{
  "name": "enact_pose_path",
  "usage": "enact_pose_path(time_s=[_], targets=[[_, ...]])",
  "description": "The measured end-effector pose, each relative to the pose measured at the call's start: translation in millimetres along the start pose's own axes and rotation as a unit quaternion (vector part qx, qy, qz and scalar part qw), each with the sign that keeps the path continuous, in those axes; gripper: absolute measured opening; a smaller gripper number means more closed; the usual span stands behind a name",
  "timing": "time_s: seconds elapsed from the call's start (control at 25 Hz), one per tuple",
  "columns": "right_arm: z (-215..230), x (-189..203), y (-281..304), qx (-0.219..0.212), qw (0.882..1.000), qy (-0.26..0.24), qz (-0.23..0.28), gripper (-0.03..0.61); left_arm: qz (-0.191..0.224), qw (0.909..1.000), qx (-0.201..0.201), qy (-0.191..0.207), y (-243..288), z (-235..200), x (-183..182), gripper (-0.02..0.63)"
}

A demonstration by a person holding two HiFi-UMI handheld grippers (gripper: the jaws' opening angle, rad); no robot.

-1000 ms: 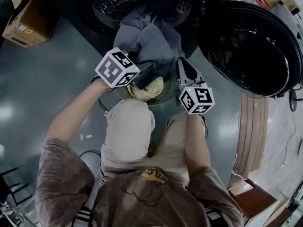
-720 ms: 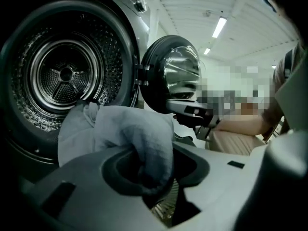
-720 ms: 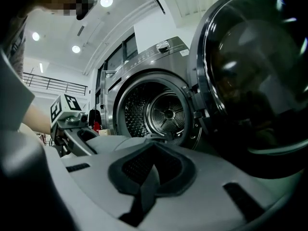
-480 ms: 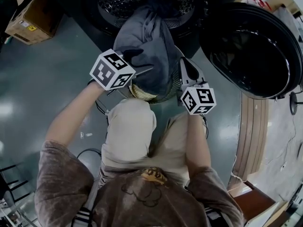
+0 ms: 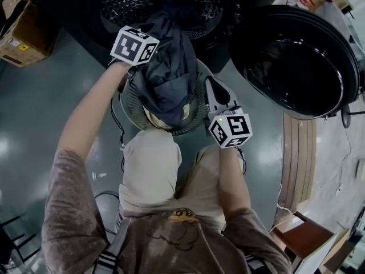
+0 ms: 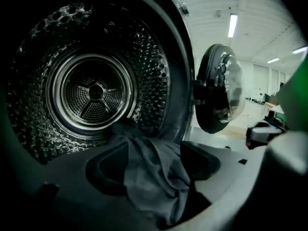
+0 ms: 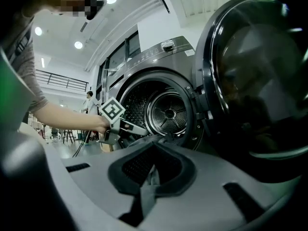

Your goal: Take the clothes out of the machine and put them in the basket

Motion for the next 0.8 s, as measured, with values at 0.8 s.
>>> enact_pose_path(time_s=[0.8], targets=[[-5, -8, 6, 0.015, 1.000, 0.003, 0.010, -0.002, -0.128, 0.9867, 0.046, -0.089, 100, -87, 2, 0.293]])
Point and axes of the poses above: the fingertips, and each gripper's own axes: y forward along the fingers, z to its right, x out of its underside, the point moved 7 cm from there along -y, backward along the fingers, and after that the axes turned 4 degrees about x, right-handed, at the moved point
